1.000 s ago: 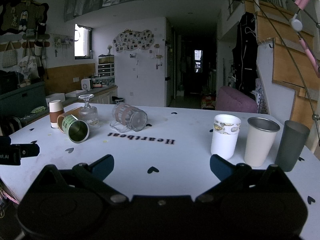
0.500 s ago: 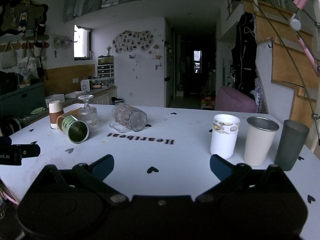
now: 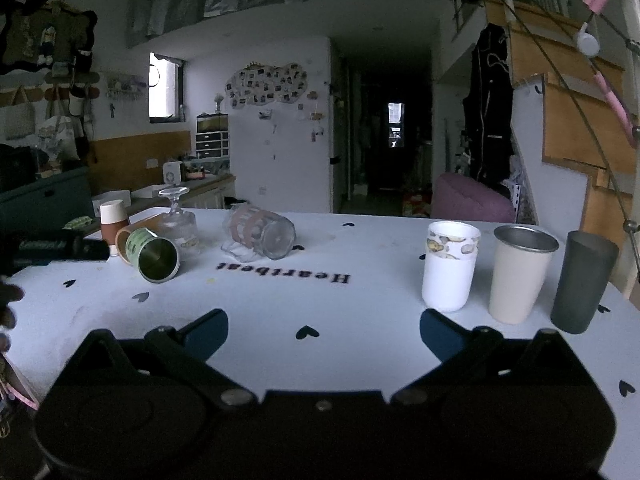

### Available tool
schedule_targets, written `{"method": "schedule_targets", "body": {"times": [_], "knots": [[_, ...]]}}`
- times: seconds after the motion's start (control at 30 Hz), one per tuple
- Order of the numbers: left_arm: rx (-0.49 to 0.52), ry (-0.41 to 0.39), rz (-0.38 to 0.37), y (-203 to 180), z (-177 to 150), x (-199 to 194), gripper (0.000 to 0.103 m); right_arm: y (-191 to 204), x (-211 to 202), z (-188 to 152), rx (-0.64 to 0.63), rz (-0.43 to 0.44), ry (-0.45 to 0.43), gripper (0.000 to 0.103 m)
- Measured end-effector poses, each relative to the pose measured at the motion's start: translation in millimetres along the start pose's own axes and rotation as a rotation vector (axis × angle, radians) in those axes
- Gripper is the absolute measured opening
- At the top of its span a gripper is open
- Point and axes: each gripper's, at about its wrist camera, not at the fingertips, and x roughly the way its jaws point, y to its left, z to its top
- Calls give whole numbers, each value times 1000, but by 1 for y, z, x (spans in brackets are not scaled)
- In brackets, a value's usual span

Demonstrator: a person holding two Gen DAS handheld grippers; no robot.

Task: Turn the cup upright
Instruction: 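Reach the left gripper to the green tin can lying on its side and grasp it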

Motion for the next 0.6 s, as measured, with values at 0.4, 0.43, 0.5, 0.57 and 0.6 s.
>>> {"method": "schedule_targets", "body": {"times": [0.4, 0.43, 0.5, 0.57, 0.6], "knots": [[-425, 30, 94, 44, 49, 90, 103, 0, 4, -14, 8, 22, 27, 103], [-451, 34, 119, 46, 50, 99, 103, 0, 4, -16, 10, 22, 31, 103], [-494, 44, 170, 49, 52, 115, 102, -4, 7, -18, 15, 19, 40, 103], [-512, 67, 188, 50, 53, 131, 102, -5, 8, -20, 17, 15, 45, 103], [-518, 74, 198, 49, 54, 137, 102, -6, 8, -20, 19, 12, 48, 103]]}}
